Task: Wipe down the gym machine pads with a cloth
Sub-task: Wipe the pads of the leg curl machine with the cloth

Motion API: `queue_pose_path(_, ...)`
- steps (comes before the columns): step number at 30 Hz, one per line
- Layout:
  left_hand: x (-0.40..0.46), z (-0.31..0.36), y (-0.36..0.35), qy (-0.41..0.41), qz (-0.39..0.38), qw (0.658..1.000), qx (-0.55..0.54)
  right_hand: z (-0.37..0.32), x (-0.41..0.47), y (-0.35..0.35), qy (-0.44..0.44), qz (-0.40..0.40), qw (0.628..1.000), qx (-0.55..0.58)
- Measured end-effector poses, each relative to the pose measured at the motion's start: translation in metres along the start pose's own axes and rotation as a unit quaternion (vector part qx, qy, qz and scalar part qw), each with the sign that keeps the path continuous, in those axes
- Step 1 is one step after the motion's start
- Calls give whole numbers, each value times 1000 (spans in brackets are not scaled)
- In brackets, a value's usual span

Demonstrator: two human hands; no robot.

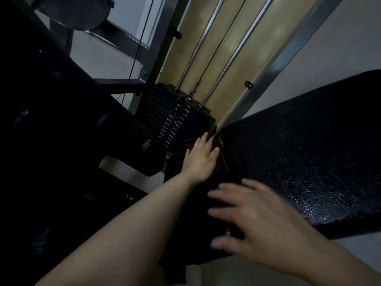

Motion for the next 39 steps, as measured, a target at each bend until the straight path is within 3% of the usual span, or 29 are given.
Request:
queue_pose_path(3, -31, -6, -2, -25, -13, 1000, -12, -14, 2, -14, 90, -64, 994, 3)
queue_pose_path(7, -67, -25, -13, 23, -34, 999, 22, -20, 5, -14, 135, -50, 990, 15)
queue_pose_path(16, 45, -38, -3, 140, -5, 988, 60, -24, 14, -5, 140, 1, 990, 16)
queue_pose_path(23, -34, -21, -10, 64, -22, 997, 34, -20, 11, -10, 146, -21, 989, 14)
queue_pose_path(27, -88, 0, -20, 25, -53, 998, 27, -38, 6, -7, 219, 46, 974, 39)
queue_pose_path(30, -60, 7, -23, 54, -49, 995, 65, -46, -4, -15, 240, 38, 965, 98)
queue_pose_path(32, -23, 12, -20, 72, -40, 994, 68, -39, -11, -15, 267, 104, 955, 79)
queue_pose_path(33, -6, 12, -18, 81, -36, 994, 57, -34, -6, -18, 272, 72, 956, 85)
queue_pose_path(35, 16, 6, -13, 93, -23, 994, 43, -27, 4, -22, 188, -16, 966, 178)
queue_pose_path(39, 5, -2, -5, 55, 1, 998, -7, -30, 5, -19, 178, -106, 956, 206)
Point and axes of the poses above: each hand's wrist, its own x-axis towards the middle knuckle, its own y-axis out of the back of the hand, z = x × y, the point moved 10 cm from there along x, towards the middle knuckle, and after that the axes turned 3 degrees about y, right-handed, at the moved point
